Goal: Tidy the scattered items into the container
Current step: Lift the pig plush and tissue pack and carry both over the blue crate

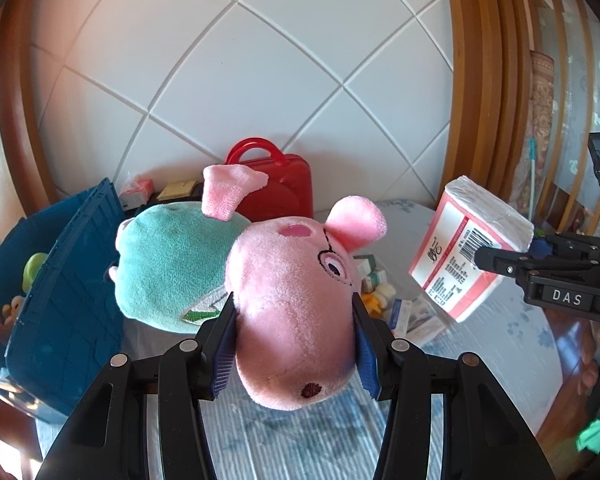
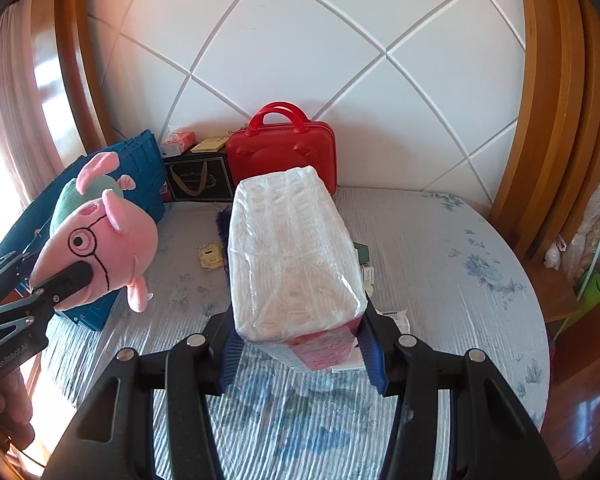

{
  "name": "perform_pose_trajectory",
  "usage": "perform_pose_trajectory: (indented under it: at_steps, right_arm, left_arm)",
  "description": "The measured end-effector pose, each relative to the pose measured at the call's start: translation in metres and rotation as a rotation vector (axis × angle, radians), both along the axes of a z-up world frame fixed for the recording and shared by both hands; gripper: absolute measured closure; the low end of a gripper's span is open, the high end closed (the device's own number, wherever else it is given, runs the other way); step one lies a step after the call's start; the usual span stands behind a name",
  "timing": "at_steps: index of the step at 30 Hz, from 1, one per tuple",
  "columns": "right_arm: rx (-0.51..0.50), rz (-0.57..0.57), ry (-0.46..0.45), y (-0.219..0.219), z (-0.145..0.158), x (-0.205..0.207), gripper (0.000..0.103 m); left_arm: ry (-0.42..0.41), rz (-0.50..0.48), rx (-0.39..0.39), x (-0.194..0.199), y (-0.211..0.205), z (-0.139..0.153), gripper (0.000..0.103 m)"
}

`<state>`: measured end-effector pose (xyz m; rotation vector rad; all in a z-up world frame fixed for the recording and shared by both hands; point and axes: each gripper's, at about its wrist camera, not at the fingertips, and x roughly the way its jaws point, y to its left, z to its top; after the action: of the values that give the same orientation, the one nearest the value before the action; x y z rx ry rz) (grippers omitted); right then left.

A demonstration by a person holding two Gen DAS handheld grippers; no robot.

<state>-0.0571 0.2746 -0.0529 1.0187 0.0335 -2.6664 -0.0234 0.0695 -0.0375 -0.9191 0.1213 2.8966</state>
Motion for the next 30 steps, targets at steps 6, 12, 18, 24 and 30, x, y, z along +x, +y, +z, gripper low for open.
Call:
perform_pose_trajectory:
  at_steps: [6,12,18,24,30]
  right_arm:
    - [0.008,0.057,0.026,-0.044,0.016,-0.001,0.054]
    - [0.022,0.122,0.075,-0.11,0.037,0.0,0.054]
    - [0.024,0.176,0.105,-0.2,0.055,-0.001,0.054]
    - [0.025,0.239,0.141,-0.306,0.078,-0.008,0.054]
    - [-0.004,0.296,0.161,-0.406,0.093,-0.02,0.054]
  left_arm:
    - [0.04,0.049,0.021,0.001,-0.041,0.016,0.054]
    - [0.09,0.083,0.037,0.005,-0.104,0.036,0.054]
    - [0.126,0.103,0.036,0.005,-0.194,0.058,0.054]
    - [0.149,0.132,0.028,-0.007,-0.296,0.079,0.053]
    - [0.153,0.154,-0.002,-0.026,-0.384,0.088,0.053]
